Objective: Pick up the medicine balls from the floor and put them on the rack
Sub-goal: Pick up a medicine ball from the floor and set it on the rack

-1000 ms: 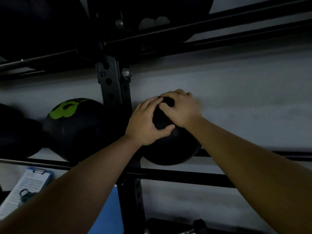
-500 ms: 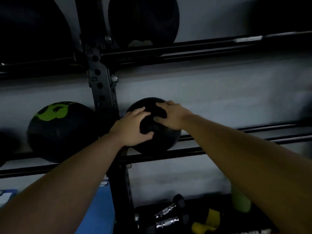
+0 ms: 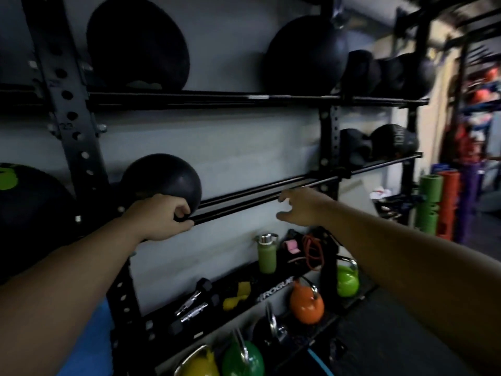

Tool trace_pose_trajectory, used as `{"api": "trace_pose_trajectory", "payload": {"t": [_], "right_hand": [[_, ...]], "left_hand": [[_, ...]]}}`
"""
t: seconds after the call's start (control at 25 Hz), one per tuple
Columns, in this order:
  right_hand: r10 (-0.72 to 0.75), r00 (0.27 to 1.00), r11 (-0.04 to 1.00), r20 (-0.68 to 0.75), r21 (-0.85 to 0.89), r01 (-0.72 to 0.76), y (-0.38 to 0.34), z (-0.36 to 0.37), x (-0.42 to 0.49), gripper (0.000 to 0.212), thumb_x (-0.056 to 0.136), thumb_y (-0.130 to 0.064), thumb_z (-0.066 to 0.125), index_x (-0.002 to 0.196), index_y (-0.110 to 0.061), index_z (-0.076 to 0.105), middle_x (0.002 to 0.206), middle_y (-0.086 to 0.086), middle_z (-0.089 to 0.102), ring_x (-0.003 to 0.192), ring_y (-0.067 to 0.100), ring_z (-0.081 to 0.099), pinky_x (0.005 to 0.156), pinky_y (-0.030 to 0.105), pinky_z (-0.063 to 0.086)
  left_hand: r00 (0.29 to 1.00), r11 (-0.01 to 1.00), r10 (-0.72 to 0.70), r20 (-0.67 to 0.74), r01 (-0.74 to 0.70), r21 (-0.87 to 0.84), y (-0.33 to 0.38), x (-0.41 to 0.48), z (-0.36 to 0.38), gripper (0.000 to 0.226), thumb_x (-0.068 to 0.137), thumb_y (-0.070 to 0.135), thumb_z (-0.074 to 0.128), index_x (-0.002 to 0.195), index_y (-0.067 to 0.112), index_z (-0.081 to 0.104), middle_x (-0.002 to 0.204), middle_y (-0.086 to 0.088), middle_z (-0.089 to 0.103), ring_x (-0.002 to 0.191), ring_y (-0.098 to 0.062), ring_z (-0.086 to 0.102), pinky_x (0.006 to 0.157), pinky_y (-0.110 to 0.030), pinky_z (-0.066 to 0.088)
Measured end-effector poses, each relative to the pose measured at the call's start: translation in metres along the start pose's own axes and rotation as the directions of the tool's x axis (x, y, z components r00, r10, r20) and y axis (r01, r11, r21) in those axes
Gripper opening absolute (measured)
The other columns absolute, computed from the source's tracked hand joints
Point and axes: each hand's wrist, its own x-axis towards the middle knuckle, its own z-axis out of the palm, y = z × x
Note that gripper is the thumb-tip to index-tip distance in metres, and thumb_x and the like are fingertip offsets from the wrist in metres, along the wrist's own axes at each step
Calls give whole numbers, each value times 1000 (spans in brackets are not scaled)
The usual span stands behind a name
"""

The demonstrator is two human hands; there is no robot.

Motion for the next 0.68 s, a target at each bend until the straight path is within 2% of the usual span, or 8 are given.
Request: {"api": "trace_pose_trajectory", "payload": {"t": [0.12, 0.16, 0.32, 0.44, 0.6, 0.68], "right_hand": [[76, 996, 995, -36, -61, -78, 27, -22, -63, 58, 90, -56, 65, 141, -29, 55, 131, 1, 67, 127, 26, 58, 100, 36, 49], [98, 994, 990, -50, -97, -103, 36, -31, -84, 59, 90, -56, 63, 142, -30, 54, 135, 1, 64, 129, 28, 56, 101, 36, 47], [174, 983, 959, -66, -214, -184, 69, -64, -179, 58, 91, -59, 58, 142, -30, 52, 144, 6, 58, 132, 33, 52, 107, 48, 33], [217, 974, 943, -67, -245, -227, 94, -88, -269, 60, 92, -60, 56, 145, -31, 50, 143, 6, 59, 133, 34, 50, 112, 54, 31], [294, 954, 918, -57, -260, -298, 135, -110, -403, 61, 92, -64, 54, 145, -32, 49, 146, 4, 57, 134, 34, 51, 106, 47, 35], [360, 932, 897, -33, -263, -356, 158, -119, -477, 57, 94, -63, 53, 141, -30, 52, 146, 4, 57, 133, 34, 52, 105, 47, 37]], "left_hand": [[997, 997, 81, 4, -81, -19, 59, -9, -1, 62, 62, 81, 56, 105, 40, 72, 105, 22, 73, 98, -11, 71, 89, -35, 60], [995, 995, 95, 14, -94, -16, 73, -17, -3, 63, 62, 83, 55, 106, 41, 72, 106, 22, 72, 98, -11, 71, 88, -36, 60], [985, 986, 163, 53, -164, 6, 136, -61, -15, 33, 86, 65, 71, 108, 42, 67, 109, 20, 71, 95, -8, 66, 84, -31, 55], [972, 974, 225, 70, -225, -8, 210, -108, -21, 33, 85, 68, 69, 108, 45, 64, 111, 23, 68, 102, -9, 65, 92, -34, 55], [939, 942, 333, 85, -327, -79, 318, -174, -4, 50, 66, 85, 57, 95, 44, 65, 102, 23, 70, 96, -10, 67, 88, -34, 57], [907, 917, 396, 143, -384, -104, 381, -214, 7, 40, 75, 80, 64, 94, 45, 66, 101, 21, 69, 94, -10, 66, 83, -32, 56]]}}
